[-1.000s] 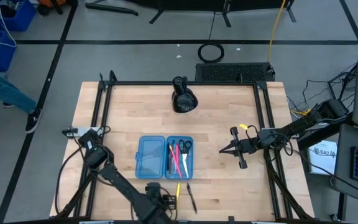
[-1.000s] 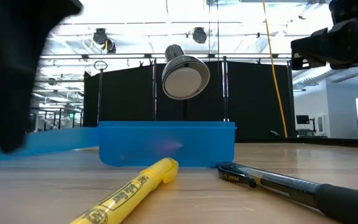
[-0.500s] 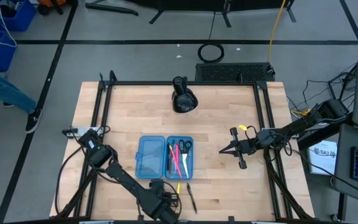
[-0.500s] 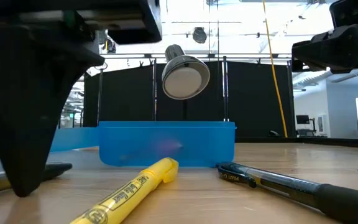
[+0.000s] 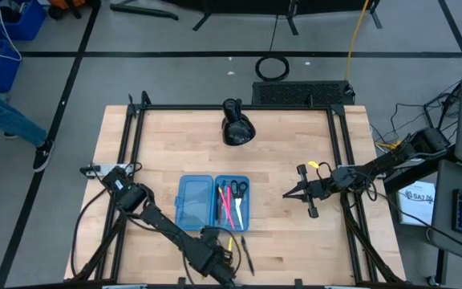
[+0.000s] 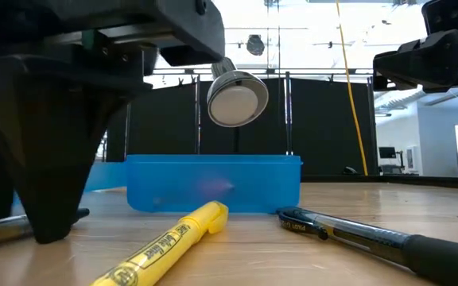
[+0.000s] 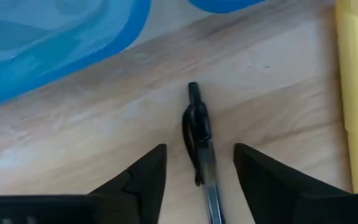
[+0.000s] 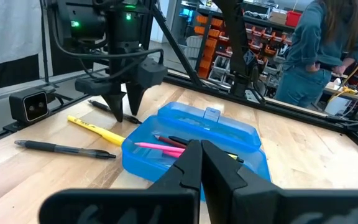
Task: Pick & place school supplies into a supply box
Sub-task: Put the left black pen into the blue supply box
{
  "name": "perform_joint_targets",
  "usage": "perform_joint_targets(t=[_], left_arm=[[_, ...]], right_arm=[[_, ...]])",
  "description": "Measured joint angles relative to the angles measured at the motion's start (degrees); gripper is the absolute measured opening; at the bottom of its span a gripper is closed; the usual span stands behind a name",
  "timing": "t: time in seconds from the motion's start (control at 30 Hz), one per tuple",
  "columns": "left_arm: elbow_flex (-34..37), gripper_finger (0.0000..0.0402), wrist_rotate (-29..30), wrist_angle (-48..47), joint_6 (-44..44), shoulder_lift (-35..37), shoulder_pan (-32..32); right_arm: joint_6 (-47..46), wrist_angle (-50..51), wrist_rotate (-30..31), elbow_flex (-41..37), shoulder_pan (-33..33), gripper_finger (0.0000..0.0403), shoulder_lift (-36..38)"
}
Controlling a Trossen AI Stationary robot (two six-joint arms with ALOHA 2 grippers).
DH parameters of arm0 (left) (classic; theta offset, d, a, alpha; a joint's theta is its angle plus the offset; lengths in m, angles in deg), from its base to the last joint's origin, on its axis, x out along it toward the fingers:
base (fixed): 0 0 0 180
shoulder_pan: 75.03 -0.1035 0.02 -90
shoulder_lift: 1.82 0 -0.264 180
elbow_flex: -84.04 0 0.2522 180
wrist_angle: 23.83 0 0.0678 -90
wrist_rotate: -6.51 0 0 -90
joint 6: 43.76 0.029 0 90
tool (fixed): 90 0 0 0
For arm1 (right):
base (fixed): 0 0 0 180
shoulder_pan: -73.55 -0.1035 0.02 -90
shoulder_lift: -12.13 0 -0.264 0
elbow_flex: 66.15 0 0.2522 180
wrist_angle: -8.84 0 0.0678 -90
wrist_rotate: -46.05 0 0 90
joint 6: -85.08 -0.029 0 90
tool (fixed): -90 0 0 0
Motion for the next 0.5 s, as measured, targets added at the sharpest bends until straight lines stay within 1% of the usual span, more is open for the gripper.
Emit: perform_joint_targets(t=[0.1, 0.23, 0.3, 0.4, 0.5], left_arm=[[2.8, 0.0163, -2.4, 3.8, 3.8, 0.4, -1.3], [8.8, 0.0122, -8.0, 13.7, 6.8, 1.2, -3.0], [10.8, 0.0106, -10.0, 16.9, 7.3, 1.4, -3.5], [11.1, 0.0089, -9.6, 17.4, 7.5, 1.5, -3.9], [11.1, 0.0071, -9.2, 16.5, 11.4, 1.6, -4.1]], right_arm=[[0.0, 0.0, 0.0, 0.0, 0.0, 0.0, 0.0], [-0.3, 0.2, 0.0, 0.0, 0.0, 0.0, 0.0], [-0.7, 0.6, 0.0, 0.0, 0.0, 0.0, 0.0], [-1.9, 1.2, 0.0, 0.0, 0.0, 0.0, 0.0], [-2.1, 1.3, 0.0, 0.0, 0.0, 0.0, 0.0]])
